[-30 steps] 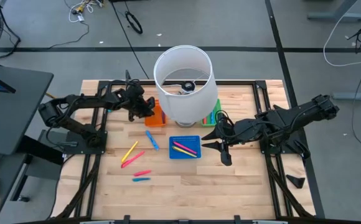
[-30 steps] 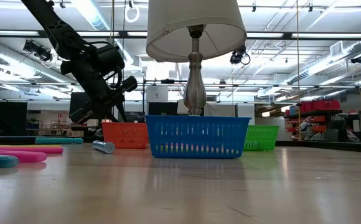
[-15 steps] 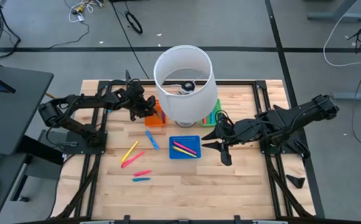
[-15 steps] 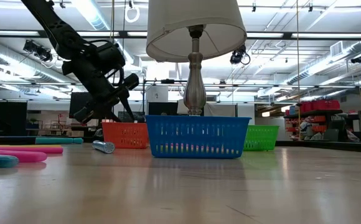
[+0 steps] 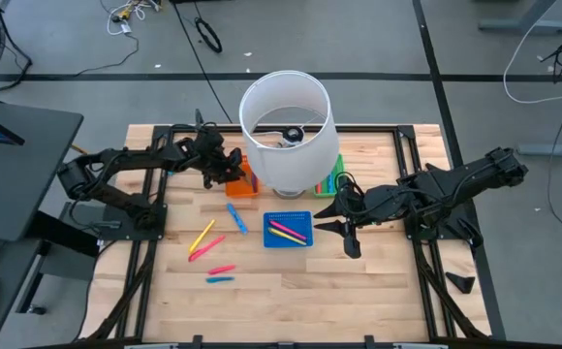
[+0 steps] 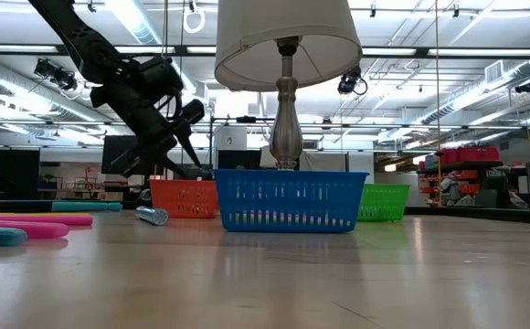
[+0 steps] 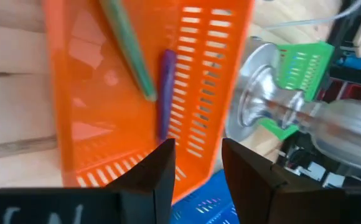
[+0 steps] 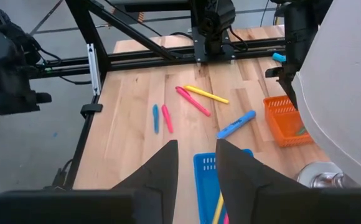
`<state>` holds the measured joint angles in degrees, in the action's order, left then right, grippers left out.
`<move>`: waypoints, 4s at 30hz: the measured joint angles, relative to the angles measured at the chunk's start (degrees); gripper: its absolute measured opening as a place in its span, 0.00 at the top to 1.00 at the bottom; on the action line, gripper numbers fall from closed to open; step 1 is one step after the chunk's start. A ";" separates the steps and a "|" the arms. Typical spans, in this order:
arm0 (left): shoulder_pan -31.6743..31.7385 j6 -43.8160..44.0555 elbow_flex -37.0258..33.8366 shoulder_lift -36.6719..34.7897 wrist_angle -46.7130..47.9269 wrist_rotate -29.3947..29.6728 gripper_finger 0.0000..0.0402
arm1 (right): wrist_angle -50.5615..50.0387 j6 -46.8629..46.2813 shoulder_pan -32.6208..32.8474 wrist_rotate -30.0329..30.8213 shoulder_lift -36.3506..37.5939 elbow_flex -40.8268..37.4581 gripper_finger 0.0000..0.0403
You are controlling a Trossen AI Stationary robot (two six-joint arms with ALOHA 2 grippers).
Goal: Pick & Place Markers
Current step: Put the top blue large highlighter pen into the green bin
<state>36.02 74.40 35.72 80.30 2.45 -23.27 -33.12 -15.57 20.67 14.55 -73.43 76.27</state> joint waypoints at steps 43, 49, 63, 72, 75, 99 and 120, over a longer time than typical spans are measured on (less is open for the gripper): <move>-33.31 0.91 0.05 -20.84 6.25 -1.18 0.71 | 0.02 1.11 -0.22 -0.02 0.00 0.00 0.73; -38.84 -2.24 0.05 -20.84 11.56 5.01 0.71 | 0.03 1.11 -0.22 -0.03 0.00 0.00 0.73; -48.26 -4.33 0.03 -20.83 23.69 17.86 0.71 | 0.03 1.11 -0.22 -0.04 0.00 0.00 0.73; -53.21 -2.81 5.41 -20.00 32.46 26.27 0.71 | 0.04 1.11 -0.21 -0.04 0.00 0.00 0.73; -54.48 -3.07 10.45 -18.83 39.87 29.22 0.71 | 0.04 1.11 -0.21 -0.04 0.00 0.00 0.73; -59.76 -1.99 28.14 -2.17 61.71 30.93 0.71 | -1.64 1.17 -0.20 -0.04 0.02 0.00 0.73; -58.46 -10.17 28.12 -2.31 68.40 35.51 0.28 | -1.73 2.60 -0.21 -0.04 0.02 0.00 0.73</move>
<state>-22.44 64.22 63.83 78.00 70.85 12.23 -34.85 -12.97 20.45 14.50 -73.41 76.27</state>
